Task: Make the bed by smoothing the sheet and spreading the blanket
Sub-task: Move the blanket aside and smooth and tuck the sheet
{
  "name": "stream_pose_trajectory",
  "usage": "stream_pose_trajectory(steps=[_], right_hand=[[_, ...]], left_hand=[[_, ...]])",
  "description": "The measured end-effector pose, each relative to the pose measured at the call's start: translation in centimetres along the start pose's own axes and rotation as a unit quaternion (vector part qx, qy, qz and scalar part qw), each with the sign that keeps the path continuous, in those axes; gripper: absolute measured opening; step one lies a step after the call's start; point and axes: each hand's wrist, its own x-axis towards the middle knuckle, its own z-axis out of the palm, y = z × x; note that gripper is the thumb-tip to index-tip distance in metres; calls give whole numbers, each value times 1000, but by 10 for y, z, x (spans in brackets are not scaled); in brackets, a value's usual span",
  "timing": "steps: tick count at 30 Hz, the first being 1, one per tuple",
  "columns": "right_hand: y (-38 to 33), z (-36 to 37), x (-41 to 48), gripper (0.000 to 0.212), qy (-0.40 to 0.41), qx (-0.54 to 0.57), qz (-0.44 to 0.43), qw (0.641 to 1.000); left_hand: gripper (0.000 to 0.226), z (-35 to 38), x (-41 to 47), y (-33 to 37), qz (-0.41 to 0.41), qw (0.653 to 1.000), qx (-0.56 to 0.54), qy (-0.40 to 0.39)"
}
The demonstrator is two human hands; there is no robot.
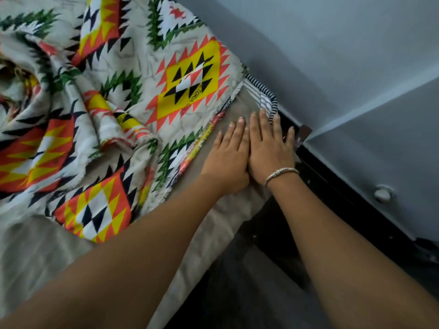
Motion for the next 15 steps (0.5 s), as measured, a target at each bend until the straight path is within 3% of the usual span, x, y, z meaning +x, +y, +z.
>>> stream_pose_trajectory(steps=[4,7,9,11,13,15], right_hand=[[20,3,2,65,2,62,-5,998],[30,-10,9,55,59,273,57,958],[37,-22,21,31,-1,369,164,915],[43,-30,27,10,-103,411,192,885],[49,-37,31,16,-156,472,186,847],[54,-46,33,9,-177,552,189,793]], left_hand=[[79,3,5,7,7,1000,-23,14],[67,-13,13,2,11,993,-73,90],[66,-22,23,-1,11,990,-71,125],[62,-32,34,2,34,990,-43,128],[59,-43,48,9,70,992,-26,99],[60,-55,61,17,100,993,-17,56]])
